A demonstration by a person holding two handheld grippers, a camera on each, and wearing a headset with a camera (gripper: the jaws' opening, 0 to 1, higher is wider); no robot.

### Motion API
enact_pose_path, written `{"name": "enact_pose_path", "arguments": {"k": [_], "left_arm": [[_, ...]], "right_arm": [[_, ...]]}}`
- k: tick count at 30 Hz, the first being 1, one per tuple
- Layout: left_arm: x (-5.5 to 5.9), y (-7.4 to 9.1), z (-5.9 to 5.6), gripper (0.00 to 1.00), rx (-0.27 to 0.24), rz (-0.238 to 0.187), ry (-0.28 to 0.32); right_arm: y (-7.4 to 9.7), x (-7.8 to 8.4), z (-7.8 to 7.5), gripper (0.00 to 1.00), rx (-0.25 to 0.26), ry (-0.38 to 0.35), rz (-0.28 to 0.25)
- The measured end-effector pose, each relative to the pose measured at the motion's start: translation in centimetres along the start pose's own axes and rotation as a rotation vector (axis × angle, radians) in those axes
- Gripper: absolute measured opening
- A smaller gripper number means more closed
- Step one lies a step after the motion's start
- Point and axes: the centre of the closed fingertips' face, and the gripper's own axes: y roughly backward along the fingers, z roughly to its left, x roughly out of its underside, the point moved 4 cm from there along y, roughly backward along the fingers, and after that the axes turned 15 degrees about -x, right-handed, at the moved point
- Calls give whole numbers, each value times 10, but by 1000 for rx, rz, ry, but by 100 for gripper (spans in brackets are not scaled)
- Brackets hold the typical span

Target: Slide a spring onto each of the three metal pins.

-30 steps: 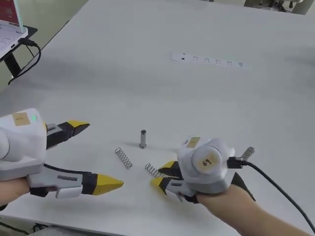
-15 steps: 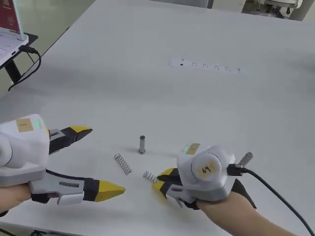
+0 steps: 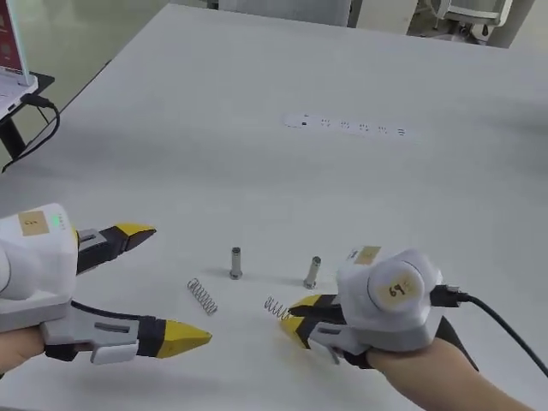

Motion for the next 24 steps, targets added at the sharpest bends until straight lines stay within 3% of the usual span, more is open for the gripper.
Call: {"name": "enact_pose_path", "arguments": {"k": [15,24], "left_arm": [[-10,-4,-14,92,41,-21,-18],[-19,-9,-19,92,58,-38,-37]], "right_arm": [[36,12,-6,7,38,-42,-27],[43,15,-5,7,34,-39,-23]]}}
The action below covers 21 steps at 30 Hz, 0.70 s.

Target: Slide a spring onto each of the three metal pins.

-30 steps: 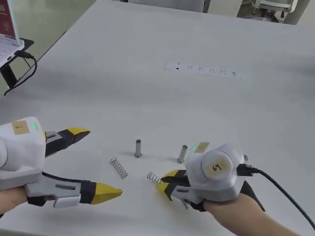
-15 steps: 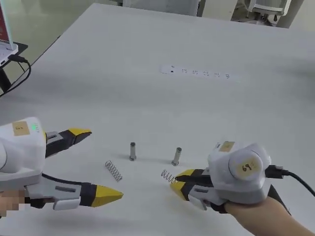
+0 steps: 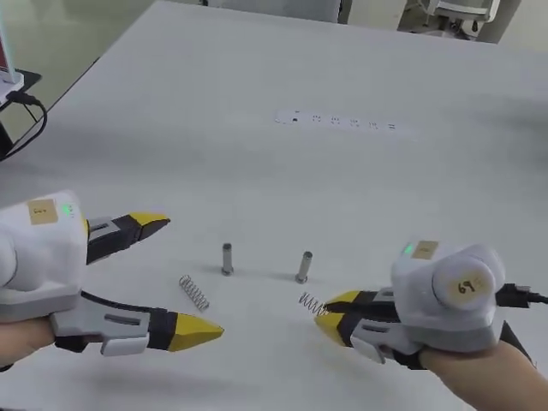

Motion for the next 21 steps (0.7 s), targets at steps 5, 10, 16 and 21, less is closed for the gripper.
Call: {"name": "enact_pose_path", "arguments": {"k": [5,10,16,21], "left_arm": [[-9,-2,-6,87,1,-30,-36],[-17,-7,-12,86,17,-46,-58],[-15,-12,-22,83,65,-40,-64],[-12,-19,-37,73,140,-25,-63]], "right_arm": [[3,-4,1,7,-9,17,2],[5,-8,-1,7,-14,36,10],[7,-11,-3,7,-23,86,27],[9,-17,-1,7,-44,149,37]]}}
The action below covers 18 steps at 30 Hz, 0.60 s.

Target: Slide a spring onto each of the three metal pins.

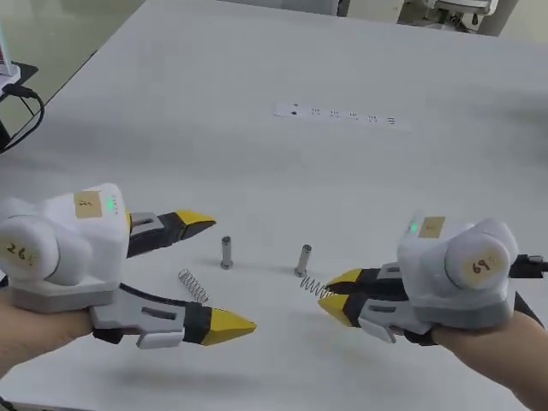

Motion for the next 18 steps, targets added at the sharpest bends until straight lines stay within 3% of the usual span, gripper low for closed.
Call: {"name": "enact_pose_path", "arguments": {"k": [7,14,18], "left_arm": [[5,-14,-8,62,70,28,-13],[3,-20,-13,53,129,24,17],[0,-23,-17,45,162,17,35]], "right_arm": [[1,-6,6,7,-31,81,28],[2,-12,11,7,-38,163,19],[2,-14,11,7,-38,172,20]]}}
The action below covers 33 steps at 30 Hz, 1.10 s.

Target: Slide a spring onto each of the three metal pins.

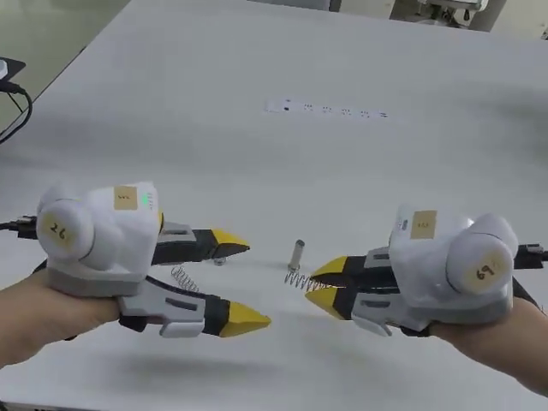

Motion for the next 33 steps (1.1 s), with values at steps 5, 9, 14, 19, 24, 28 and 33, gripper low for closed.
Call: {"name": "enact_pose_path", "arguments": {"k": [5,9,14,19,24,28,33], "left_arm": [[-6,-5,-2,40,28,-22,42],[-8,-9,-7,39,48,-30,55],[-9,-12,-12,33,69,-31,53],[-11,-14,-16,26,92,-36,48],[-12,-16,-19,21,107,-38,46],[-11,-17,-21,18,118,-35,46],[-11,-18,-23,14,124,-38,41]], "right_arm": [[1,-1,4,7,-13,30,0],[1,-5,7,7,-22,55,-9],[0,-10,11,7,-30,100,-8],[-2,-13,15,7,-53,145,-6],[0,-15,18,7,-61,168,-10],[2,-16,17,7,-56,178,-13],[3,-16,19,7,-60,175,-19]]}}
